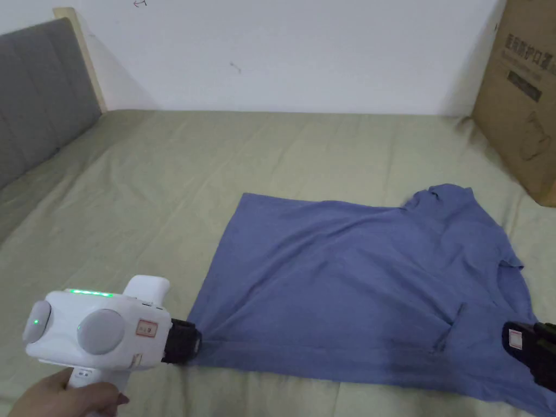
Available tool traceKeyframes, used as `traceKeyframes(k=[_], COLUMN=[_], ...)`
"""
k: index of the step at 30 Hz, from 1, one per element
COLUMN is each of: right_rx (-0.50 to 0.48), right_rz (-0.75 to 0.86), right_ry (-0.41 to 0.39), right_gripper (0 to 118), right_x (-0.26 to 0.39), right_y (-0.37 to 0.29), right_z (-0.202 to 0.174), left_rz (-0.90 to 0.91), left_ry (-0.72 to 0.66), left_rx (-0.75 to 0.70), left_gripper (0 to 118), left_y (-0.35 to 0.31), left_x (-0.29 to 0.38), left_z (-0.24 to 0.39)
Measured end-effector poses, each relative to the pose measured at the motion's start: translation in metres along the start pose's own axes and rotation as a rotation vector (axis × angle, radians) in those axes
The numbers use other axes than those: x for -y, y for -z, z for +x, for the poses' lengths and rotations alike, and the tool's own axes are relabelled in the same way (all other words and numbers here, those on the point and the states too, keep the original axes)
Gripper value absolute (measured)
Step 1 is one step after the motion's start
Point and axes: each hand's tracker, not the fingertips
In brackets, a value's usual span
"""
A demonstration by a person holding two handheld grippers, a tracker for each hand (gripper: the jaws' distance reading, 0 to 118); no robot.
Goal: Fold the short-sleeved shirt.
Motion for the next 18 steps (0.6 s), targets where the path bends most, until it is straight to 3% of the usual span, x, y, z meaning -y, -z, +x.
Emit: traceKeyframes(k=[1, 2, 7, 8, 9, 10, 11, 12, 14, 16, 18], right_rx=[-0.006, -0.006, 0.000, 0.001, 0.002, 0.003, 0.006, 0.008, 0.017, 0.025, 0.035], right_rz=[-0.010, -0.014, -0.047, -0.054, -0.059, -0.063, -0.065, -0.065, -0.066, -0.066, -0.063], right_ry=[0.005, 0.007, -0.007, -0.007, -0.006, -0.005, -0.003, -0.002, 0.006, 0.019, 0.031], right_gripper=[0, 0, 0, 0, 0, 0, 0, 0, 0, 0, 0], right_x=[0.001, 0.002, 0.004, 0.004, 0.004, 0.005, 0.006, 0.007, 0.009, 0.010, 0.011], right_y=[0.001, 0.002, 0.009, 0.010, 0.010, 0.011, 0.012, 0.012, 0.013, 0.013, 0.011], right_z=[0.000, -0.001, 0.000, 0.001, 0.001, 0.002, 0.002, 0.003, 0.007, 0.012, 0.021], left_rz=[-0.010, -0.037, -0.069, -0.075, -0.074, -0.059, -0.043, -0.033, -0.029, -0.045, 0.008], left_ry=[-0.005, -0.004, -0.037, -0.038, -0.033, -0.018, 0.017, 0.050, 0.073, 0.031, -0.011], left_rx=[-0.006, -0.016, -0.037, -0.028, -0.021, -0.015, -0.021, -0.033, -0.016, 0.068, 0.059], left_gripper=[107, 115, 112, 103, 85, 54, 14, 4, 3, 3, 3], left_y=[0.008, 0.014, 0.040, 0.038, 0.040, 0.041, 0.043, 0.041, 0.040, 0.039, 0.035], left_x=[0.003, 0.006, 0.012, 0.010, 0.011, 0.013, 0.016, 0.015, 0.020, 0.020, 0.024], left_z=[-0.002, -0.004, -0.017, -0.013, -0.012, -0.010, -0.006, -0.001, 0.004, 0.002, -0.001])
